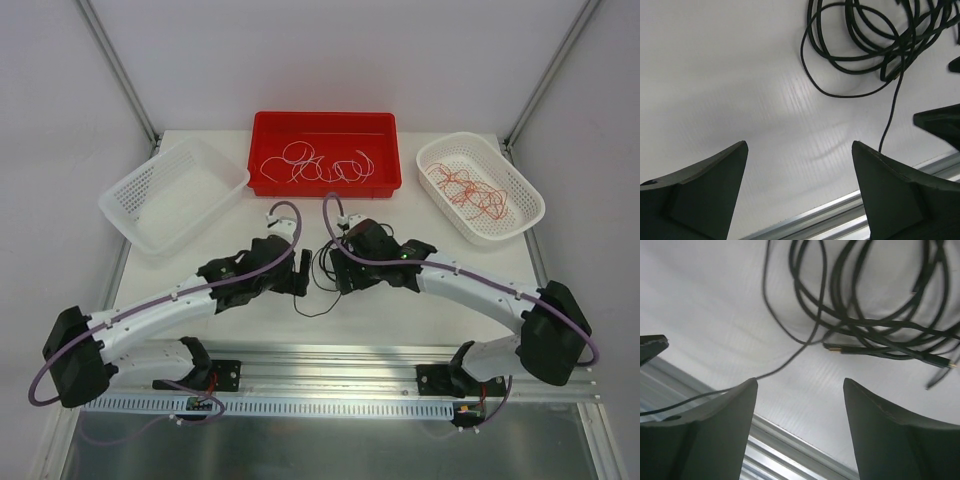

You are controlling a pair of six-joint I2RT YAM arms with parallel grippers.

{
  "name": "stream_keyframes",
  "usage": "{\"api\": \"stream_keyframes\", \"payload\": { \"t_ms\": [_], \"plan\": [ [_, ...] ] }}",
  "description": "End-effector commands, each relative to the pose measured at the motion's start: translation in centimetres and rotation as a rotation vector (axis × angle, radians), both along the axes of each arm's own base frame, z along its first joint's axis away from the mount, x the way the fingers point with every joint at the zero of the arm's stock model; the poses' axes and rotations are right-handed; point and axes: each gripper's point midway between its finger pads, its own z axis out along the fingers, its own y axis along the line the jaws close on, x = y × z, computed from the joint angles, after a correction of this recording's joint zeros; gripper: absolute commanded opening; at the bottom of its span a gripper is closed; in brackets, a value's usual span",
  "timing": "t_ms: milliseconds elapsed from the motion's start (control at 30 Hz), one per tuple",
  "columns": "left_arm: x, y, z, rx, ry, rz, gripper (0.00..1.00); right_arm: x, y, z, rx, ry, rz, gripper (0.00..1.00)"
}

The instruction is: Untangle the cables

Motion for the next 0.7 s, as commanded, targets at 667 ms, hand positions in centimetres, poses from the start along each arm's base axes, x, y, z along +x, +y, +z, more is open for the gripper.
{"api": "stream_keyframes", "payload": {
  "t_ms": [667],
  "plan": [
    [3.0,-7.6,-2.4,0.131,0.264,-0.044,0.88,-2.1,0.8,10.1,0.494,-0.257,0.091,0.79]
  ]
}}
